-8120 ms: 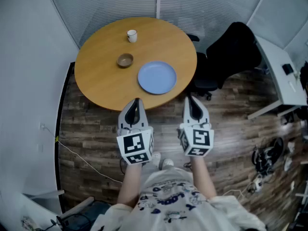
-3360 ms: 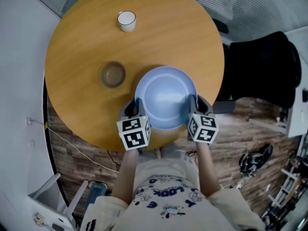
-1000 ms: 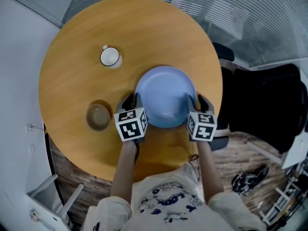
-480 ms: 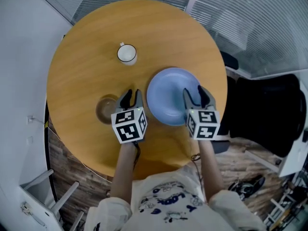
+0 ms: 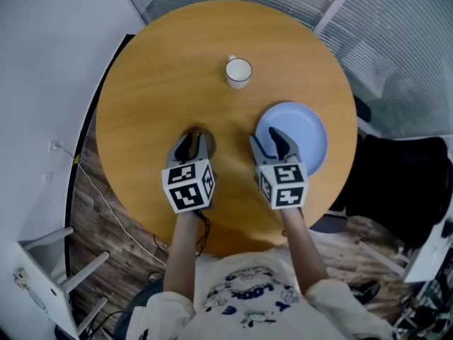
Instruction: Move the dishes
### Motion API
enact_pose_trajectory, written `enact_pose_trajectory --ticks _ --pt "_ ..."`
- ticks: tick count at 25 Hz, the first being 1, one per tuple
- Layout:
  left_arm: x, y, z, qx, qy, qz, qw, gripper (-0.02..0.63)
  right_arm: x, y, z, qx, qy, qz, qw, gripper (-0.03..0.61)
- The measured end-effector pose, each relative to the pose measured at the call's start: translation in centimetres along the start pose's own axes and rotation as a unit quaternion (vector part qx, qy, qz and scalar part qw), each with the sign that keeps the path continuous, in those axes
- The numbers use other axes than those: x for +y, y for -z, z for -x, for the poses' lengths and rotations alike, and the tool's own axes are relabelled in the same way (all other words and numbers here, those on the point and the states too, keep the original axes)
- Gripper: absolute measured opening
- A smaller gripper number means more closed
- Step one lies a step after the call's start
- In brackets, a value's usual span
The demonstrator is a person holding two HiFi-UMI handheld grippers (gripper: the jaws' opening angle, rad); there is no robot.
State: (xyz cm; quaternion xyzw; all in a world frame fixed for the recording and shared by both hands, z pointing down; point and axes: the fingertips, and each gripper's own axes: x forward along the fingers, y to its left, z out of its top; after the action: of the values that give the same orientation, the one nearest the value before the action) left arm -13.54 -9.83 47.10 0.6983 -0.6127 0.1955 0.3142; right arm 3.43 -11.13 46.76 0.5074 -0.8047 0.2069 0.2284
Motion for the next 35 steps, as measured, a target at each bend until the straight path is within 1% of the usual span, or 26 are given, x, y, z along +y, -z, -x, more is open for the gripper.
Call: enact_pose_trajectory --ticks 4,5,7,10,16,24,28,35 --pt "3.6 1.3 1.5 0.003 -0.021 0.021 0.9996 0.084 4.1 0.0 -1.4 0.007 -0.03 0.008 0.999 0.198" --pt "4.3 1.6 1.7 0.005 -0.025 0.024 0.9994 0.084 4.8 0.1 -1.8 0.01 -0.033 0.007 0.999 0.187" --pt "5.5 2.4 1.7 0.011 -0.032 0.028 0.999 0.084 5.9 0.5 -2.6 0.015 -0.034 0.006 0.999 0.143" --pt "6.7 3.6 1.6 0.021 -0.037 0.029 0.9987 0.084 7.3 1.2 -3.6 0.026 -0.037 0.005 0.999 0.12" --pt "7.2 5.0 0.1 0.037 -0.027 0.041 0.9981 0.086 8.9 2.4 -5.8 0.053 -0.044 0.009 0.998 0.115" --pt "7.3 6.8 -1.9 0.06 -0.012 0.058 0.9964 0.084 9.8 4.6 -7.9 0.083 -0.051 0.009 0.995 0.059" --pt "7.0 7.1 -2.8 0.064 -0.01 0.064 0.9958 0.084 10.0 5.2 -8.6 0.088 -0.055 0.011 0.995 0.041" --pt "5.9 7.4 -3.1 0.067 0.008 0.068 0.9954 0.084 10.2 5.0 -8.5 0.085 -0.051 0.005 0.995 0.028"
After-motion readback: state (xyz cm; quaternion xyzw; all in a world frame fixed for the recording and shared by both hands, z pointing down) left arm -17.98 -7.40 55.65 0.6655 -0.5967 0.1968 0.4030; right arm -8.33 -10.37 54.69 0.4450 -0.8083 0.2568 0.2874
